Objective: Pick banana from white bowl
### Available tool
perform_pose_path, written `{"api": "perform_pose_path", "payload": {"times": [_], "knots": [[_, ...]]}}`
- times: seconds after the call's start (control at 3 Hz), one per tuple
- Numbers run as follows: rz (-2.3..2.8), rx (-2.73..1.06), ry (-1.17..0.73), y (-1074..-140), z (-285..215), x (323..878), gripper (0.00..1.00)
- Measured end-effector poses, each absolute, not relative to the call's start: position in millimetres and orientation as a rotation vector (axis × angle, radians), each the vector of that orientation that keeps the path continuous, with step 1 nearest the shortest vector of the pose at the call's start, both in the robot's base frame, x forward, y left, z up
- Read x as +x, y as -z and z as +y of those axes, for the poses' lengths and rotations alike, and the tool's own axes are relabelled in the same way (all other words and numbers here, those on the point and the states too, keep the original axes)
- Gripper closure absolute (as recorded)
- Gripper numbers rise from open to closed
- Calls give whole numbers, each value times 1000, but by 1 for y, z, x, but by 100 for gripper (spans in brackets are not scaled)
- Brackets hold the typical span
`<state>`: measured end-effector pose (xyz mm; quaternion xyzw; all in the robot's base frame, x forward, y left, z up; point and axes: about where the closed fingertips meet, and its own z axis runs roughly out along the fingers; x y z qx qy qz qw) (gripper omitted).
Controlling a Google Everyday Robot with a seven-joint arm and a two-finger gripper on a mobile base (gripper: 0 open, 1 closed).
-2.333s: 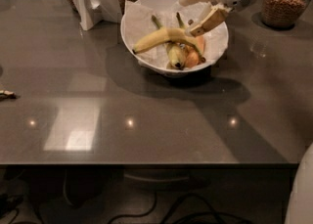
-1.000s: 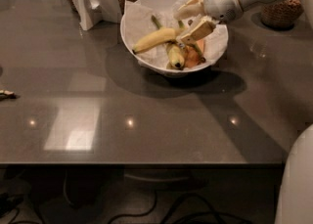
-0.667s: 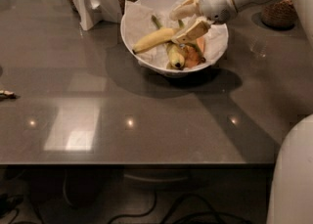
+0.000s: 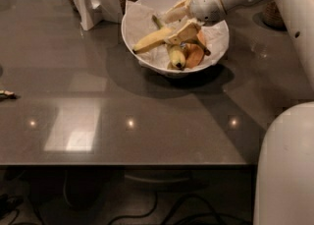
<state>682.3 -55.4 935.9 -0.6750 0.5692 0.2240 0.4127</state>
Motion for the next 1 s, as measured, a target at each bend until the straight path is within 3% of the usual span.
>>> {"api": "perform_pose_path", "payload": {"times": [1.0], "knots": [[1471, -1759, -637, -913, -42, 677, 51]]}}
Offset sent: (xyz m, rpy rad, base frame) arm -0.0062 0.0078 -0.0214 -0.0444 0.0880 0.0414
